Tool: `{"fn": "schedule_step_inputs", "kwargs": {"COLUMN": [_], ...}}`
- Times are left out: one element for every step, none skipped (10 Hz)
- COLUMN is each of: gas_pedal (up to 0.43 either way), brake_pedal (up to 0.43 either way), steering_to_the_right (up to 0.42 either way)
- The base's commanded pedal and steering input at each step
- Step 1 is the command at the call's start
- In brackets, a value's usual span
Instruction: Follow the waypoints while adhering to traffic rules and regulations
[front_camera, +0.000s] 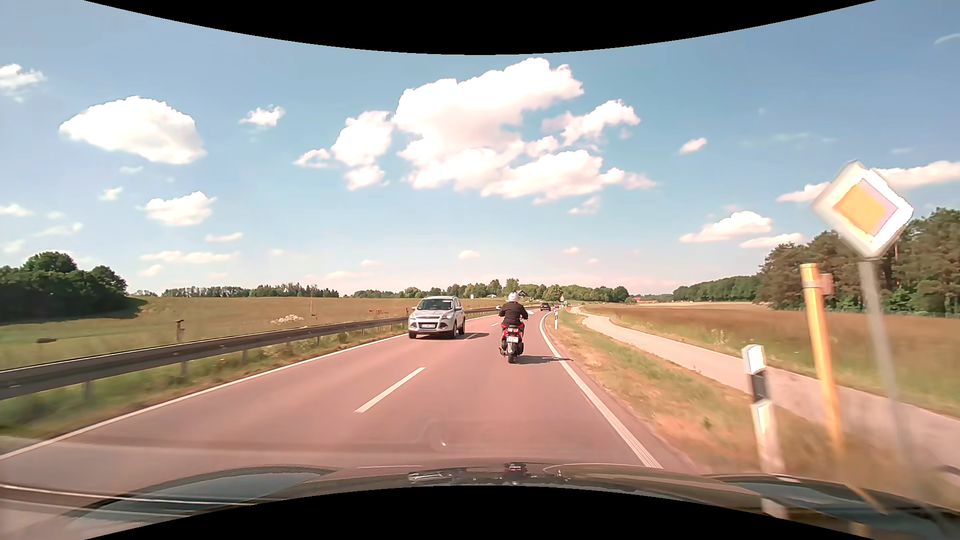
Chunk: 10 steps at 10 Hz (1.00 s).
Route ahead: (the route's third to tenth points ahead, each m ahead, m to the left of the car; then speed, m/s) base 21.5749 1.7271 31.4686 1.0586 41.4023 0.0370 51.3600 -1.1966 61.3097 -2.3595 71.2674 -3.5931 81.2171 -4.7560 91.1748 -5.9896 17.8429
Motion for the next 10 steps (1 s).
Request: {"fn": "schedule_step_inputs", "kwargs": {"gas_pedal": [0.169,0.169,0.169,0.169,0.169,0.177,0.177,0.177,0.177,0.177], "brake_pedal": [0.012,0.012,0.012,0.012,0.006,0.012,0.012,0.012,0.012,0.012], "steering_to_the_right": [0.011,0.011,0.012,0.012,0.012,0.011,0.011,0.007,0.004,0.005]}}
